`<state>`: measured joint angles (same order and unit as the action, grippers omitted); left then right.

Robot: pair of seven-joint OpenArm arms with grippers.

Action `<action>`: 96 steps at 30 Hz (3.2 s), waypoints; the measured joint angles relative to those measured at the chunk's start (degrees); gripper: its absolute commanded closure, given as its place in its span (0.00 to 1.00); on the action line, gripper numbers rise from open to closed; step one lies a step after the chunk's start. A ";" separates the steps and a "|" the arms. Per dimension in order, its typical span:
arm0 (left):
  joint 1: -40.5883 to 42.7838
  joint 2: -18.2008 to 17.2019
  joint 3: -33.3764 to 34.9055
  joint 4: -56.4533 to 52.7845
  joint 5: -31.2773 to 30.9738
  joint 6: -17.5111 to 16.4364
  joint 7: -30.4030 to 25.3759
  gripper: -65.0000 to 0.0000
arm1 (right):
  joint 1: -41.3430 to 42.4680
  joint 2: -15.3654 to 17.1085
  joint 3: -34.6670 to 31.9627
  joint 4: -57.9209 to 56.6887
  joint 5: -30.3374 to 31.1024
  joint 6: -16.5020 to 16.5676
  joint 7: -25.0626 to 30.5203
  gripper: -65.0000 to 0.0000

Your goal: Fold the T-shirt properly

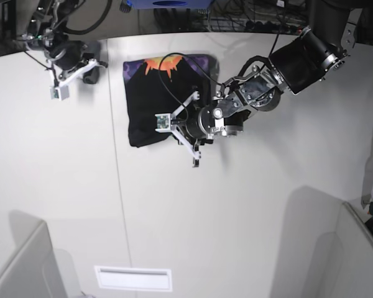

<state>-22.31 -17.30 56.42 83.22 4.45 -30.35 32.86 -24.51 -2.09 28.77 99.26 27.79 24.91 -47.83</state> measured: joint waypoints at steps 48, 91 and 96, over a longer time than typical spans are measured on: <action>-6.36 2.69 0.31 -2.47 -0.42 -1.20 1.44 0.30 | 0.02 -3.76 -2.38 0.85 -5.79 0.22 3.30 1.00; 76.19 -8.66 -74.20 27.34 -17.75 0.07 -22.84 1.00 | -19.39 2.01 8.39 15.37 -8.33 7.10 2.12 1.00; 79.38 1.86 -72.43 25.99 -2.71 -0.39 -24.96 1.00 | -25.75 5.51 9.35 14.97 -7.80 7.65 -1.44 1.00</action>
<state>57.08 -15.44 -16.01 109.21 1.74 -30.74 7.90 -50.26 3.42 38.13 114.24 19.99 32.56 -49.28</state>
